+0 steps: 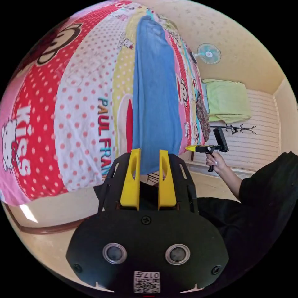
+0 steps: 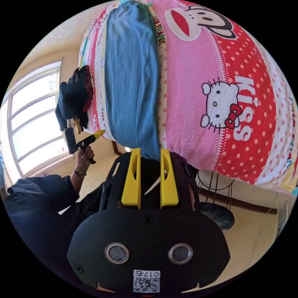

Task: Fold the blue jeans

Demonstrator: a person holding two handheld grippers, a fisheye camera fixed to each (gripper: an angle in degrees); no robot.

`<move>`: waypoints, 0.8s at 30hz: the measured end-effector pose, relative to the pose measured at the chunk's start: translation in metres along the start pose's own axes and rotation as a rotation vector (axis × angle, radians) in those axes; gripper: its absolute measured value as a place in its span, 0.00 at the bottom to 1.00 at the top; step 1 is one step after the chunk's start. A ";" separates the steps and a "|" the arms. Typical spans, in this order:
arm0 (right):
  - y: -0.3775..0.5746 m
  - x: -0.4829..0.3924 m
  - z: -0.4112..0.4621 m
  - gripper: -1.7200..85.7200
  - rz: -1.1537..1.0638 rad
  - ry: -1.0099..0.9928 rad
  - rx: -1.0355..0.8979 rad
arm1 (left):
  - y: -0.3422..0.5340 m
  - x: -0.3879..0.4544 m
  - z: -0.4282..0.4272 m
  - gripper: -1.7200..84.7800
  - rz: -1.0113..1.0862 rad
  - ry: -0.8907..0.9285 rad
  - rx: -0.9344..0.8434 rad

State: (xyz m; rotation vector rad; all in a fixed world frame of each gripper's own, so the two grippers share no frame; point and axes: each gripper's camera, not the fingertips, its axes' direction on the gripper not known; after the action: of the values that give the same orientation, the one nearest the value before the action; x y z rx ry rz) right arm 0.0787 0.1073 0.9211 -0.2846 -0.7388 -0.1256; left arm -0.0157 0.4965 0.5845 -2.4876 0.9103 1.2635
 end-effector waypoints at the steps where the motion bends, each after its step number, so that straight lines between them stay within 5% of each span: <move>1: -0.006 0.001 0.009 0.13 -0.010 0.033 0.002 | -0.008 0.004 0.016 0.13 0.013 -0.027 -0.060; 10: 0.004 0.020 0.050 0.04 -0.069 -0.023 -0.095 | 0.021 0.011 0.046 0.02 0.002 -0.010 -0.172; 24: 0.029 0.097 0.083 0.04 0.104 -0.253 -0.128 | 0.065 -0.021 0.008 0.03 -0.191 0.010 -0.135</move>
State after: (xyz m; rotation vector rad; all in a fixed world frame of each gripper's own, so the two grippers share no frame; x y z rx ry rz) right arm 0.1026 0.1581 1.0389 -0.4659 -0.9672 -0.0383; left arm -0.0700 0.4575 0.6017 -2.6118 0.5902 1.2880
